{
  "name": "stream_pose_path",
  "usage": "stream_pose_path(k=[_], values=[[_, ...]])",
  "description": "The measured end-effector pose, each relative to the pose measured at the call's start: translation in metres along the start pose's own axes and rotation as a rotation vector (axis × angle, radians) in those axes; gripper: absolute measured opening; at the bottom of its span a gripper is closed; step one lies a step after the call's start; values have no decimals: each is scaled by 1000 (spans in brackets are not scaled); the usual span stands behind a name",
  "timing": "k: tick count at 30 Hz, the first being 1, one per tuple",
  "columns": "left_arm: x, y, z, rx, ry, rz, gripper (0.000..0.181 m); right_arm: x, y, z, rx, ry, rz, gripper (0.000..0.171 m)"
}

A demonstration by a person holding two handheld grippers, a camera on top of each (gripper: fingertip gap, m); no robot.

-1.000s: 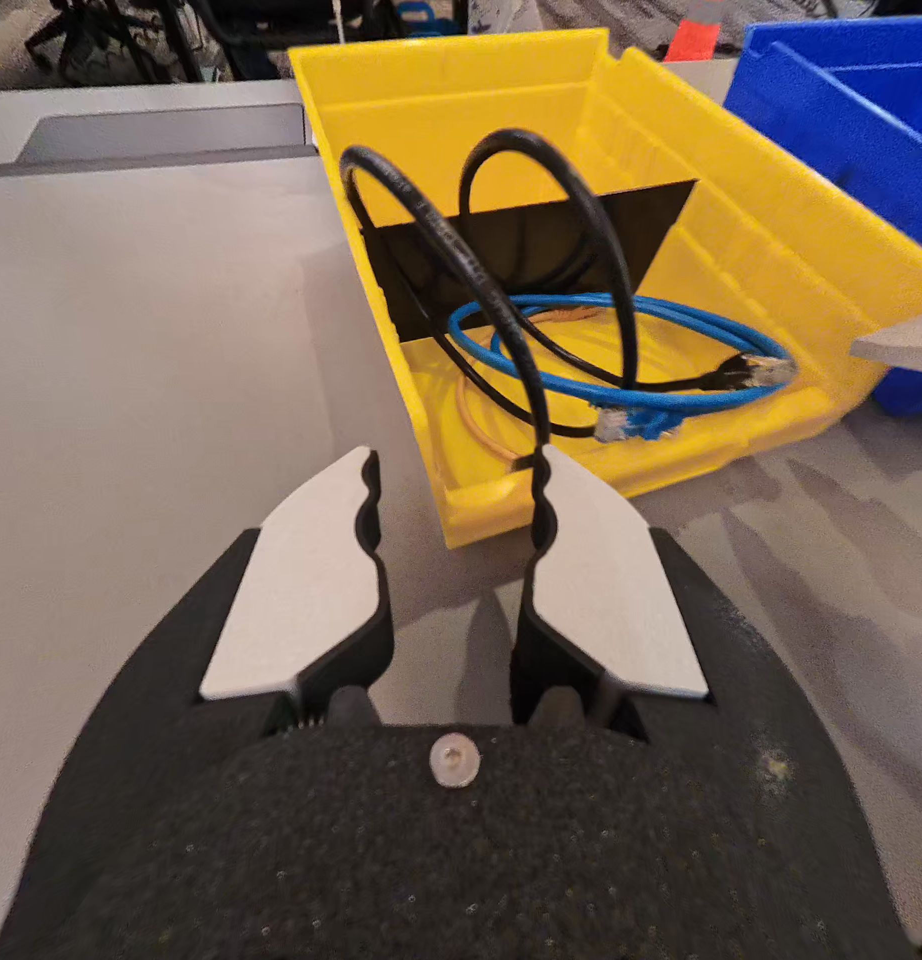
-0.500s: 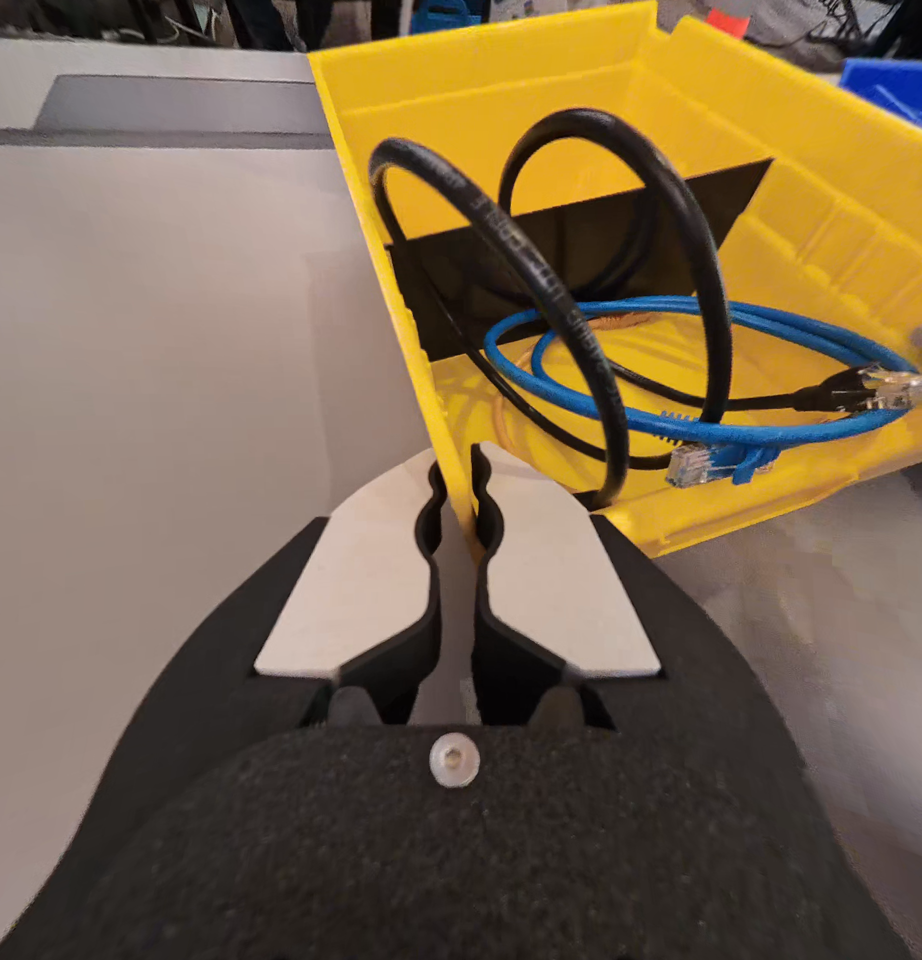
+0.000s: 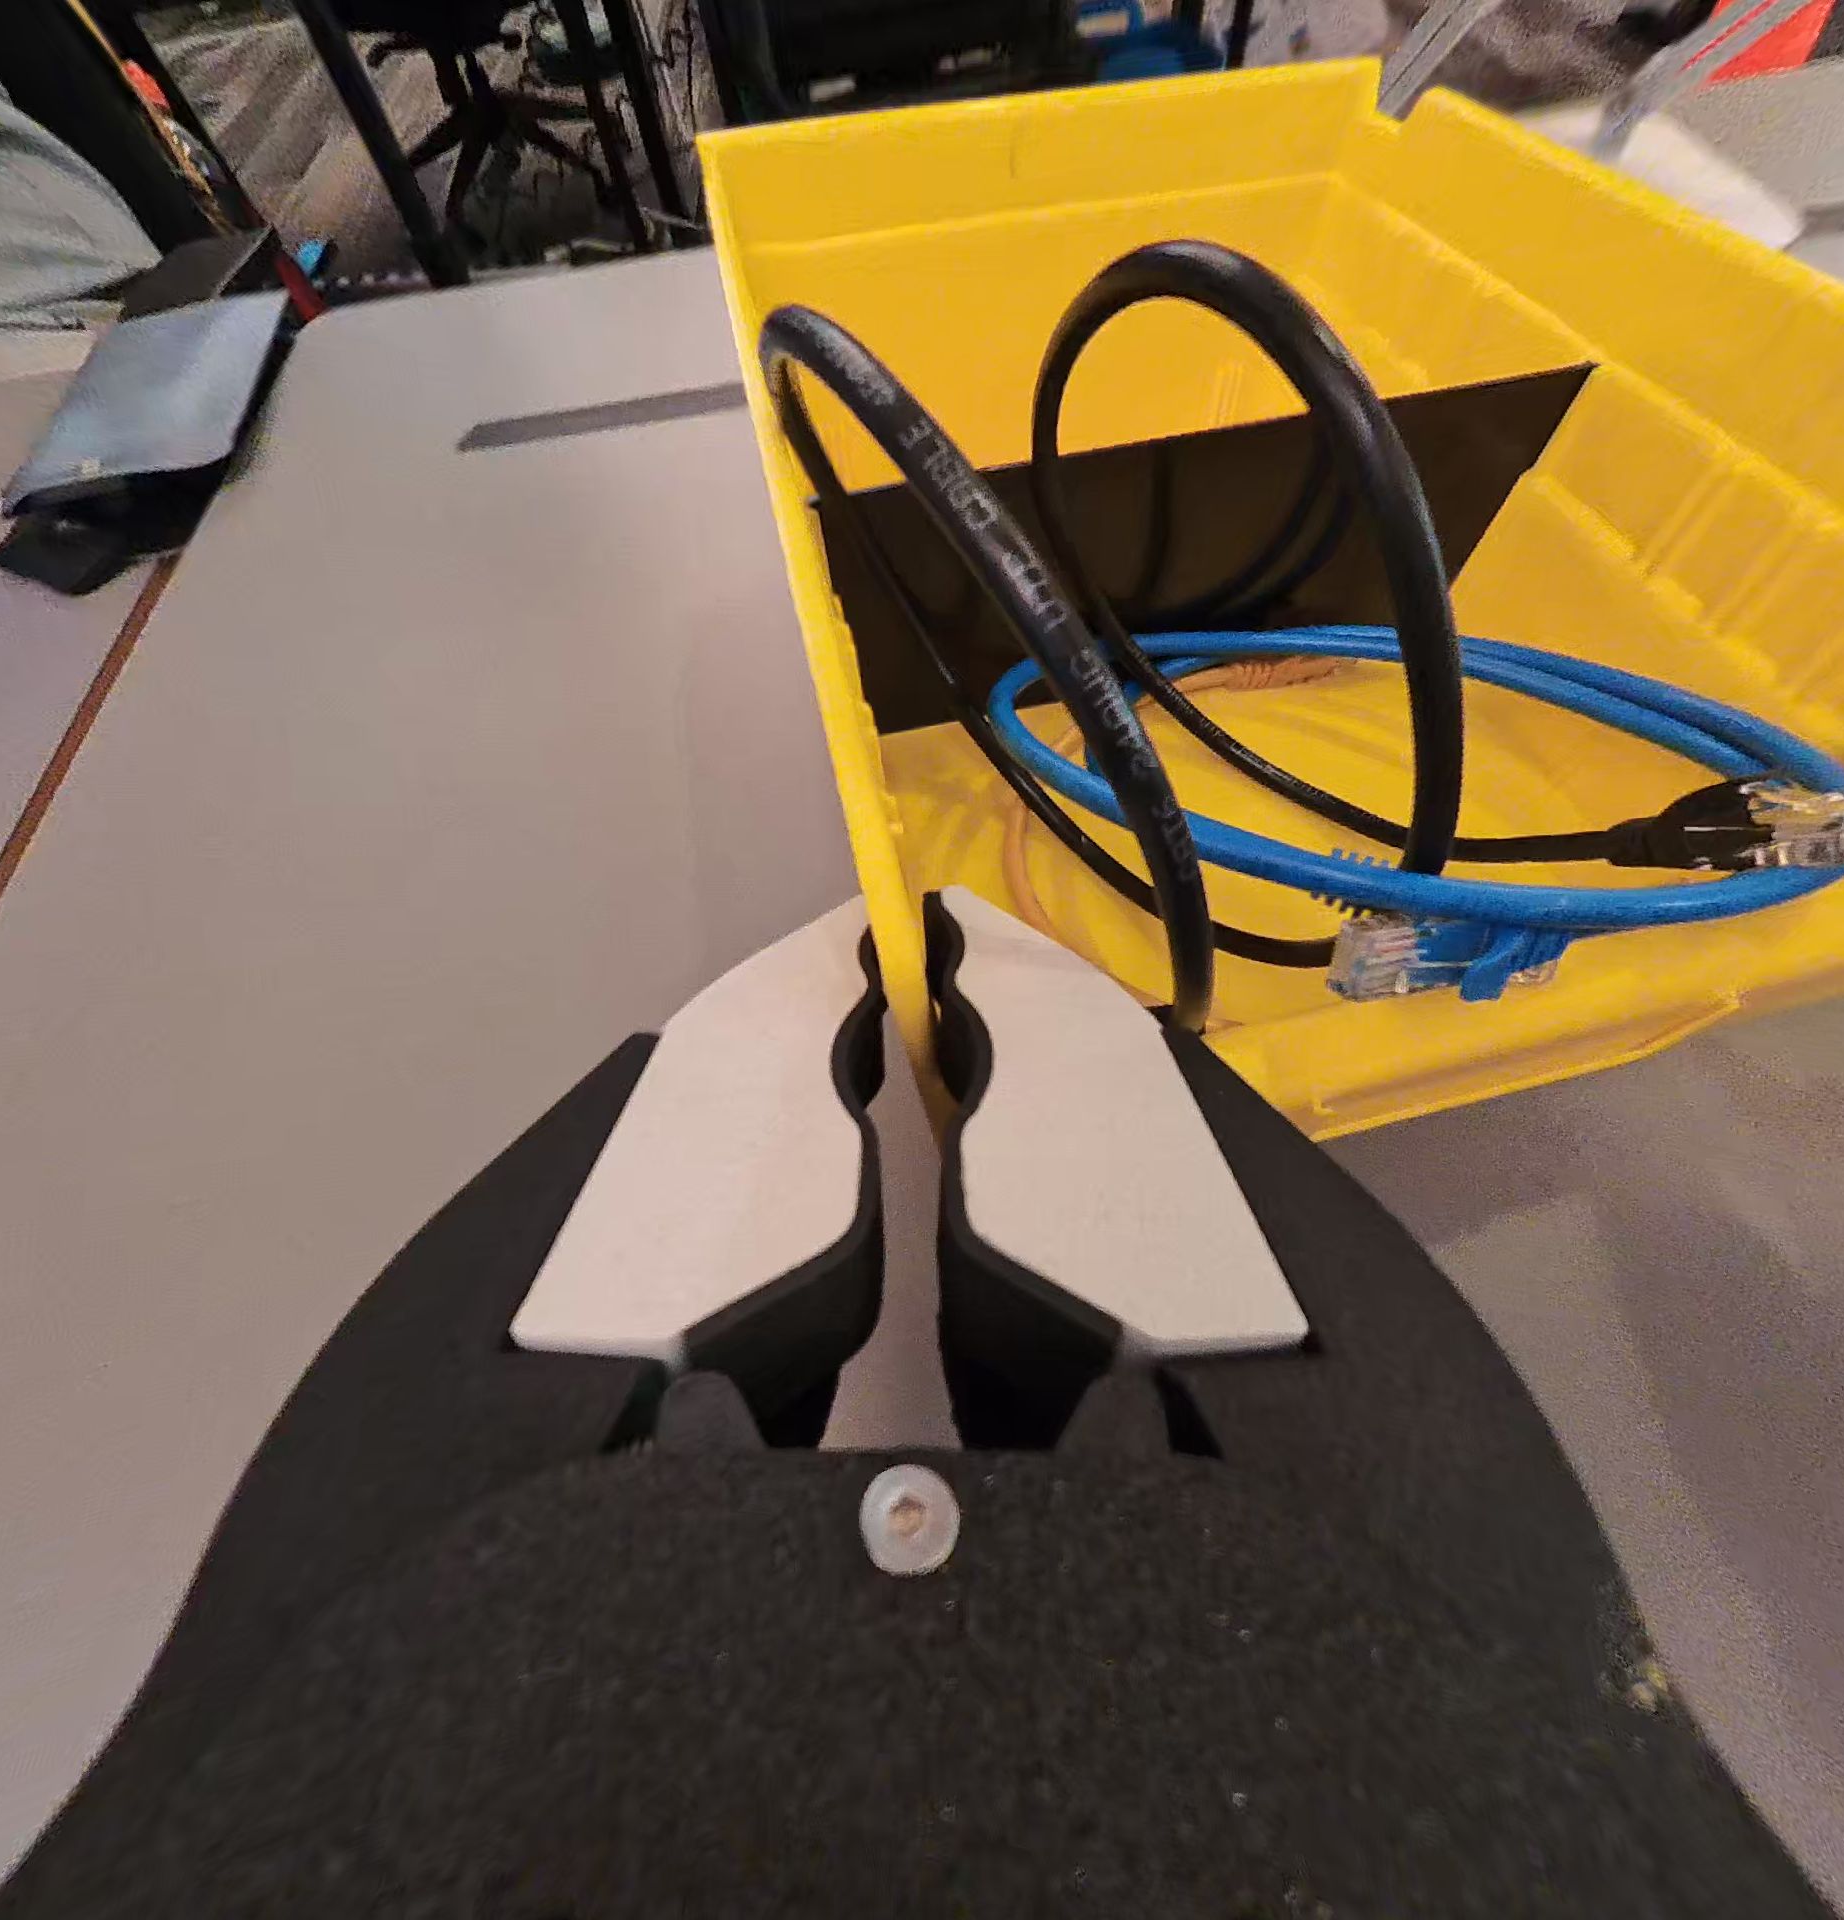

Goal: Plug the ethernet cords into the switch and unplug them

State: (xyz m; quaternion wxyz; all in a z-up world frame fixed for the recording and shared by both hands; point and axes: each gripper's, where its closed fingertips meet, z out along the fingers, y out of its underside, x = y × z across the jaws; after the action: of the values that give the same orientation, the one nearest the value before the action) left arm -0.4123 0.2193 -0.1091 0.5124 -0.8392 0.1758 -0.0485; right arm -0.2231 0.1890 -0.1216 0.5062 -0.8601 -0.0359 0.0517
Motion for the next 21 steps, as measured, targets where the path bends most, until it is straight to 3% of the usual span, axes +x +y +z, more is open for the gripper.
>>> stream_pose_path(k=[3,7,9,11,16,21], values=[[-18,23,11,-6,-21,-6,5,-20,13,9,14,-64,2,11],[-25,26,10,59,28,-188,5,-33,14,4,-18,-147,-35,16],[-29,25,2,63,22,-216,19,-41,17,-7,-52,-264,-43,21],[-34,18,-16,100,10,-239,20,-33,17,-25,-48,-323,-76,25],[-33,3,-71,180,-18,-274,28,36,41,-76,-14,-338,-193,44],[35,-14,-104,278,118,-303,32,133,72,-126,44,-245,-210,55]])
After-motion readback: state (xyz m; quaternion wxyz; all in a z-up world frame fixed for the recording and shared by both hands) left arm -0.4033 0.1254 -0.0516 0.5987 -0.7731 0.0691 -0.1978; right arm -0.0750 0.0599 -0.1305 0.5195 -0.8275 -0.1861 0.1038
